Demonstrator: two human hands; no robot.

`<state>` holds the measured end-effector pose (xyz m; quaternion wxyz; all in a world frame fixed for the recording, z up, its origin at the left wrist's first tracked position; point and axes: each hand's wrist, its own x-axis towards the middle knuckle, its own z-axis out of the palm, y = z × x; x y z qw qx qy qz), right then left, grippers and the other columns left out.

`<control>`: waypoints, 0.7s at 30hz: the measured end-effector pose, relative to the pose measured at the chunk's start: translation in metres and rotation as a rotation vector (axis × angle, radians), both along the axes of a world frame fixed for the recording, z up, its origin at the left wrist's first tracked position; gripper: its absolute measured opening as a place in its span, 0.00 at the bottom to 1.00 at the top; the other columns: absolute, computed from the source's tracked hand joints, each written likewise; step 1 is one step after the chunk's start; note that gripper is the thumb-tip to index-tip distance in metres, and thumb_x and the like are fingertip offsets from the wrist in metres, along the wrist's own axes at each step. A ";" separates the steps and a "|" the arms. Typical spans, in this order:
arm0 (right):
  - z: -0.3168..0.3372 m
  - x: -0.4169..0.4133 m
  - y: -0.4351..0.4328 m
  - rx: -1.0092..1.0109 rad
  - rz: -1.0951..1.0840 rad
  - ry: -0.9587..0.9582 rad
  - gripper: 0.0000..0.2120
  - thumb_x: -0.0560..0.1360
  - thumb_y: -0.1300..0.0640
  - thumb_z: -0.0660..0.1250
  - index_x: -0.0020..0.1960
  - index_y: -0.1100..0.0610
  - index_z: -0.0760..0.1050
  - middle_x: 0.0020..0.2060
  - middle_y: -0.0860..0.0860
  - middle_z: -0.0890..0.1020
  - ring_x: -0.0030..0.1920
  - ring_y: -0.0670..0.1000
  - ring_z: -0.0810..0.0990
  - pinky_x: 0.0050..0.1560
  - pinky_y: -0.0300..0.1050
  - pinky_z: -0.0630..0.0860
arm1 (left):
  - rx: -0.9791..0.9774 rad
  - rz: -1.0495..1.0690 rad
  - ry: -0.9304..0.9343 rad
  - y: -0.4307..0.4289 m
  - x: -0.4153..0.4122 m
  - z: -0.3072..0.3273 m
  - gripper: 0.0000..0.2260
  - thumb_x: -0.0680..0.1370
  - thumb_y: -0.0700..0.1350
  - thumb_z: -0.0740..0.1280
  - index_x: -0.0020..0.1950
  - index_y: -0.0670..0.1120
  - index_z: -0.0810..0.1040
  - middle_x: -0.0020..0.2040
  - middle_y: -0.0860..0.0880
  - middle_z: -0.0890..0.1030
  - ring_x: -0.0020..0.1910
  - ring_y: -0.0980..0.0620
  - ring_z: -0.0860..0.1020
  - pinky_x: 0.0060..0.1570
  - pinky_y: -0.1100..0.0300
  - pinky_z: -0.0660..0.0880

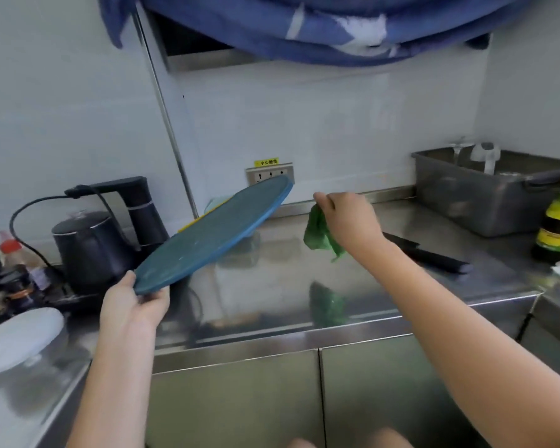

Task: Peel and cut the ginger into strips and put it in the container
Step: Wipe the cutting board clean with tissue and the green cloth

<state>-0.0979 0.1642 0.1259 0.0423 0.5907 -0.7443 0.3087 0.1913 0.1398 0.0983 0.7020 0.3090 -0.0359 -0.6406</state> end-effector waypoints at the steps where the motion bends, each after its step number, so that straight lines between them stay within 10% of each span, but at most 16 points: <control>1: -0.012 0.010 0.002 0.067 0.065 -0.034 0.25 0.83 0.45 0.50 0.41 0.61 0.75 0.36 0.58 0.79 0.41 0.60 0.78 0.41 0.49 0.74 | 0.006 -0.005 -0.006 0.000 0.002 0.001 0.09 0.83 0.41 0.56 0.44 0.44 0.70 0.41 0.50 0.76 0.34 0.55 0.78 0.25 0.62 0.75; 4: -0.058 0.035 0.006 0.375 0.165 -0.019 0.31 0.80 0.36 0.47 0.35 0.59 0.71 0.34 0.55 0.75 0.43 0.58 0.78 0.45 0.47 0.72 | -0.004 -0.025 0.014 -0.001 0.002 0.006 0.09 0.83 0.41 0.57 0.43 0.44 0.70 0.41 0.50 0.76 0.34 0.55 0.78 0.26 0.62 0.76; 6: -0.093 0.048 -0.006 0.447 0.170 -0.013 0.29 0.81 0.38 0.48 0.52 0.60 0.76 0.52 0.61 0.76 0.56 0.61 0.76 0.56 0.50 0.71 | -0.009 -0.034 0.018 -0.002 0.000 0.009 0.09 0.83 0.41 0.57 0.43 0.43 0.70 0.42 0.49 0.76 0.35 0.54 0.78 0.27 0.62 0.76; 8: -0.124 0.065 -0.022 0.459 0.186 -0.012 0.28 0.82 0.42 0.49 0.75 0.57 0.60 0.72 0.65 0.60 0.71 0.63 0.62 0.71 0.54 0.60 | -0.015 -0.037 0.022 -0.004 -0.003 0.011 0.10 0.83 0.41 0.56 0.43 0.42 0.70 0.42 0.48 0.76 0.36 0.53 0.78 0.26 0.61 0.76; 11: -0.152 0.086 -0.040 0.471 0.198 0.019 0.28 0.83 0.49 0.48 0.79 0.54 0.43 0.77 0.62 0.44 0.77 0.61 0.46 0.75 0.53 0.46 | -0.015 -0.053 0.046 -0.010 -0.003 0.013 0.08 0.83 0.40 0.57 0.45 0.41 0.71 0.41 0.47 0.76 0.35 0.52 0.78 0.22 0.61 0.75; 16: -0.155 0.109 -0.049 0.221 0.355 -0.208 0.34 0.73 0.73 0.54 0.76 0.54 0.60 0.76 0.54 0.59 0.75 0.53 0.61 0.72 0.40 0.59 | 0.012 -0.073 0.078 -0.027 0.008 0.012 0.06 0.82 0.40 0.58 0.48 0.39 0.71 0.51 0.45 0.78 0.52 0.47 0.80 0.43 0.59 0.80; 21: -0.160 0.165 -0.043 0.179 0.717 -0.086 0.29 0.78 0.68 0.54 0.77 0.55 0.57 0.76 0.57 0.58 0.77 0.53 0.54 0.76 0.40 0.45 | 0.016 -0.063 0.105 -0.037 0.012 0.009 0.06 0.82 0.40 0.59 0.49 0.38 0.71 0.62 0.44 0.77 0.60 0.46 0.78 0.53 0.57 0.78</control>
